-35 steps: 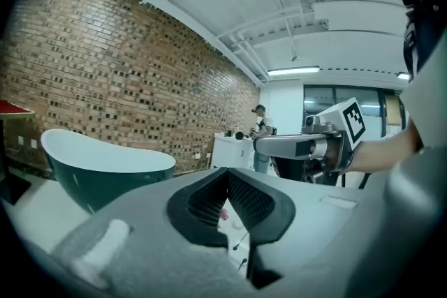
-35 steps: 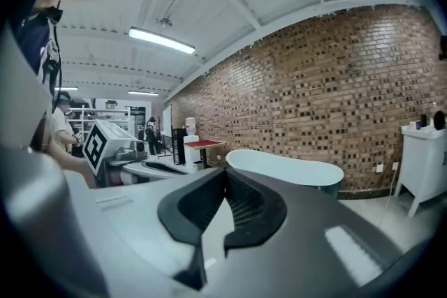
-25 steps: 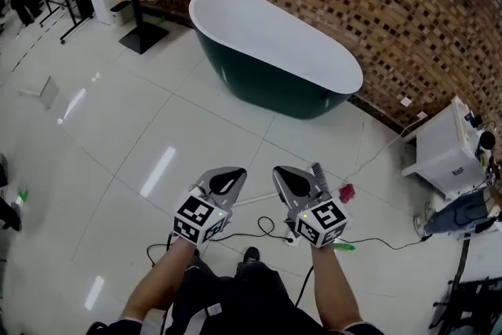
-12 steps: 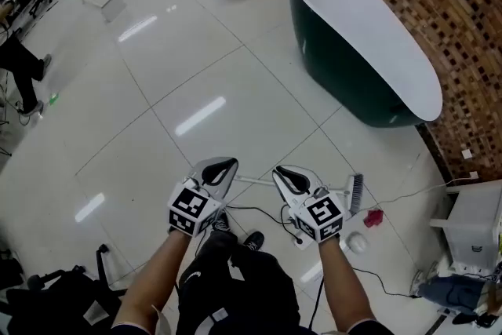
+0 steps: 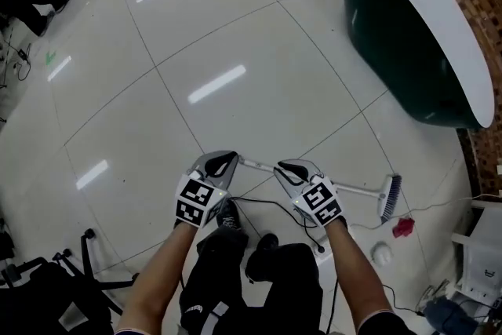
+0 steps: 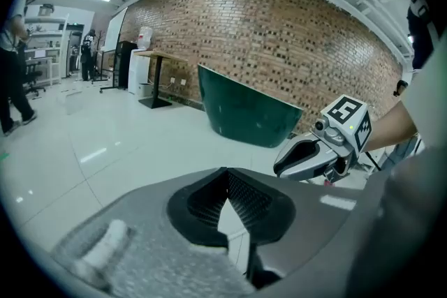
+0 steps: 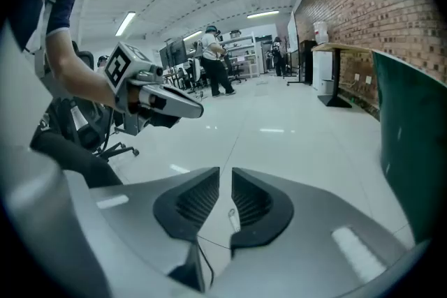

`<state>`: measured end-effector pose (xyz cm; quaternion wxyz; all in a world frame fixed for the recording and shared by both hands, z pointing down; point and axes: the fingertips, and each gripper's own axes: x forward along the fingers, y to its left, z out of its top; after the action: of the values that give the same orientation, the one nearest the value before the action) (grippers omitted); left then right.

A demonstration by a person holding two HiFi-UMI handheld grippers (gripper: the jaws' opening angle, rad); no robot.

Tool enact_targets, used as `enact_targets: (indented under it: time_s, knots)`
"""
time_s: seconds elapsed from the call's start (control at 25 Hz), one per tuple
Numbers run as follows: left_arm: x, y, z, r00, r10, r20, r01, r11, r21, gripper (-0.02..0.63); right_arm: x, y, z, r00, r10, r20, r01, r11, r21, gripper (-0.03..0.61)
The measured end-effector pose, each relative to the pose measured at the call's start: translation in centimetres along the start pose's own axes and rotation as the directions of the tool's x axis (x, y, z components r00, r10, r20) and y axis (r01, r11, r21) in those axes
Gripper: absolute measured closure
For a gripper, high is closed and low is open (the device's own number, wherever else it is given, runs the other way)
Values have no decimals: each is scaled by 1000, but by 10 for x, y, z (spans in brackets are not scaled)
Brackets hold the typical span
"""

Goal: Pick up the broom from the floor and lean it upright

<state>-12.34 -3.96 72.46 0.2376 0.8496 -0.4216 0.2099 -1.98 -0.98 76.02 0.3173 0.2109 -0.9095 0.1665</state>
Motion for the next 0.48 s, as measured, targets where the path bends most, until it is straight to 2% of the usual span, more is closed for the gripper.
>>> enact_targets:
  time_s: [0.12,0.28,0.48]
  knots:
    - [28,28,-62,998,45,-45,-46,999,-11,614,57,3,-55,996,66,-56,-67,998,-17,518]
    - [70,64,-126,996,67,-64,-68,997,-18,614,131,-4,-116,985,122,-123,-129,991,-46,504]
    - [108,98,-199,991,97,-96,-104,992,-66,614,205,-6,-185,962,177,-207,-197,977,-81,480]
